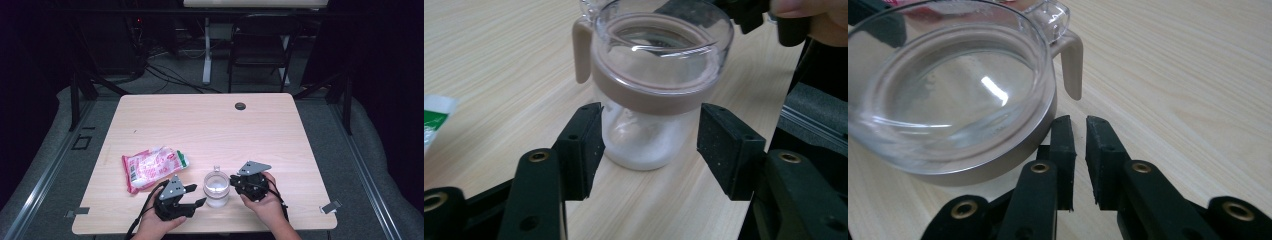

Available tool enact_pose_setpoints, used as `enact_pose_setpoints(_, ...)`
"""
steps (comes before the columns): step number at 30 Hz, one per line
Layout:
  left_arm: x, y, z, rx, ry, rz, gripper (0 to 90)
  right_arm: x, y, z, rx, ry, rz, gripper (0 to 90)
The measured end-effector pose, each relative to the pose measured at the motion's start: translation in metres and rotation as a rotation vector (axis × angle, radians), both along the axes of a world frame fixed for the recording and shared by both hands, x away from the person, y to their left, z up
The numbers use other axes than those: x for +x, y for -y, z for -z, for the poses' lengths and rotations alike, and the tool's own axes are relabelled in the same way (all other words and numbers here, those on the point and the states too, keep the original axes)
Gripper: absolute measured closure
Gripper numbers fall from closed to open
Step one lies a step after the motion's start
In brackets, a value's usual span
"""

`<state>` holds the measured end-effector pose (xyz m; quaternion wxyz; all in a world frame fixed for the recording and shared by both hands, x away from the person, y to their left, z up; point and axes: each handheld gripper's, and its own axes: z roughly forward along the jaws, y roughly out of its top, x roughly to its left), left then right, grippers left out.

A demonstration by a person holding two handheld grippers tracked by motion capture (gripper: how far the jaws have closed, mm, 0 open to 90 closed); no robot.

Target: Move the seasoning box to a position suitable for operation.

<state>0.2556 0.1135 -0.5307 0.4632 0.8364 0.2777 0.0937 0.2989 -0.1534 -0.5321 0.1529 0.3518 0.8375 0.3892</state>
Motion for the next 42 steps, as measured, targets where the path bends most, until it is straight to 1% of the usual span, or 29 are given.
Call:
enact_pose_setpoints(1, -0.001, 0.002, 0.001, 0.004, 0.006, 0.002, 43.6, 0.002, 0.000, 0.001, 0.001, -0.005, -0.002, 80.1)
enact_pose_setpoints(3, -0.003, 0.005, 0.003, 0.004, 0.015, 0.005, 43.4, 0.005, 0.000, 0.002, 0.001, 0.003, -0.008, 78.3)
enact_pose_setpoints(5, -0.004, 0.008, 0.005, -0.011, 0.016, 0.002, 42.3, 0.008, 0.001, 0.004, 0.013, 0.006, -0.011, 76.3)
enact_pose_setpoints(7, -0.004, 0.011, 0.006, -0.020, 0.019, -0.010, 41.3, 0.010, 0.002, 0.005, 0.030, -0.009, -0.008, 75.4)
enact_pose_setpoints(8, -0.004, 0.012, 0.007, -0.020, 0.018, -0.011, 40.8, 0.010, 0.002, 0.005, 0.030, -0.006, -0.007, 75.3)
enact_pose_setpoints(10, -0.005, 0.015, 0.008, -0.022, 0.030, -0.020, 40.4, 0.010, 0.002, 0.005, 0.023, 0.000, -0.007, 75.8)
enact_pose_setpoints(12, -0.005, 0.017, 0.008, -0.016, 0.037, -0.038, 40.0, 0.009, 0.001, 0.004, 0.015, 0.001, -0.013, 77.1)
enact_pose_setpoints(13, -0.004, 0.017, 0.009, -0.010, 0.045, -0.039, 40.0, 0.009, 0.001, 0.004, 0.017, 0.004, -0.012, 78.0)
enact_pose_setpoints(16, -0.002, 0.014, 0.009, -0.015, 0.037, -0.038, 39.7, 0.007, -0.001, 0.004, 0.017, 0.008, -0.008, 79.4)
enact_pose_setpoints(17, -0.001, 0.012, 0.009, -0.009, 0.044, -0.040, 39.7, 0.007, -0.001, 0.004, 0.012, 0.008, -0.011, 79.6)
enact_pose_setpoints(18, 0.000, 0.011, 0.009, -0.011, 0.034, -0.044, 39.7, 0.006, -0.001, 0.004, 0.009, 0.012, -0.015, 79.7)
enact_pose_setpoints(20, 0.001, 0.008, 0.009, 0.000, 0.035, -0.052, 39.9, 0.005, -0.003, 0.004, 0.009, 0.014, -0.014, 79.7)
enact_pose_setpoints(21, 0.001, 0.006, 0.009, 0.002, 0.029, -0.062, 40.0, 0.004, -0.004, 0.004, 0.005, 0.015, -0.015, 79.7)
enact_pose_setpoints(22, 0.002, 0.004, 0.009, 0.007, 0.033, -0.066, 40.3, 0.003, -0.005, 0.003, -0.004, 0.020, -0.017, 79.9)
enact_pose_setpoints(24, 0.003, 0.000, 0.009, 0.000, 0.031, -0.084, 40.6, 0.001, -0.007, 0.002, -0.008, 0.024, -0.023, 80.0)
enact_pose_setpoints(28, 0.006, -0.009, 0.009, -0.007, 0.027, -0.114, 42.6, -0.003, -0.013, 0.000, 0.016, 0.023, -0.059, 78.5)
enact_pose_setpoints(29, 0.008, -0.012, 0.008, -0.005, 0.031, -0.123, 43.3, -0.004, -0.015, -0.001, 0.025, 0.023, -0.077, 77.5)
enact_pose_setpoints(31, 0.009, -0.014, 0.008, -0.011, 0.033, -0.142, 45.2, -0.006, -0.019, -0.001, 0.061, 0.012, -0.116, 76.3)
enact_pose_setpoints(32, 0.009, -0.016, 0.009, -0.013, 0.028, -0.152, 45.9, -0.007, -0.022, -0.001, 0.066, 0.006, -0.134, 76.1)
enact_pose_setpoints(33, 0.010, -0.017, 0.009, -0.009, 0.032, -0.157, 46.0, -0.008, -0.025, -0.001, 0.064, 0.011, -0.142, 76.1)
enact_pose_setpoints(34, 0.011, -0.018, 0.009, -0.005, 0.027, -0.163, 46.1, -0.008, -0.026, 0.000, 0.049, 0.015, -0.151, 76.1)
enact_pose_setpoints(35, 0.012, -0.019, 0.010, 0.004, 0.031, -0.170, 46.4, -0.008, -0.027, 0.000, 0.036, 0.018, -0.154, 76.1)
enact_pose_setpoints(36, 0.012, -0.021, 0.010, 0.017, 0.036, -0.175, 47.2, -0.008, -0.028, 0.001, 0.036, 0.018, -0.147, 76.1)
enact_pose_setpoints(37, 0.012, -0.022, 0.010, 0.006, 0.032, -0.189, 48.6, -0.006, -0.027, 0.001, 0.036, 0.022, -0.133, 76.1)
enact_pose_setpoints(39, 0.012, -0.026, 0.010, 0.004, 0.038, -0.193, 50.1, -0.004, -0.025, 0.002, 0.026, 0.039, -0.089, 75.8)
enact_pose_setpoints(40, 0.012, -0.027, 0.010, -0.002, 0.035, -0.196, 50.2, -0.001, -0.024, 0.002, 0.014, 0.049, -0.070, 74.9)
enact_pose_setpoints(42, 0.011, -0.030, 0.010, -0.014, 0.035, -0.204, 50.7, 0.003, -0.021, 0.004, 0.017, 0.067, -0.019, 72.0)
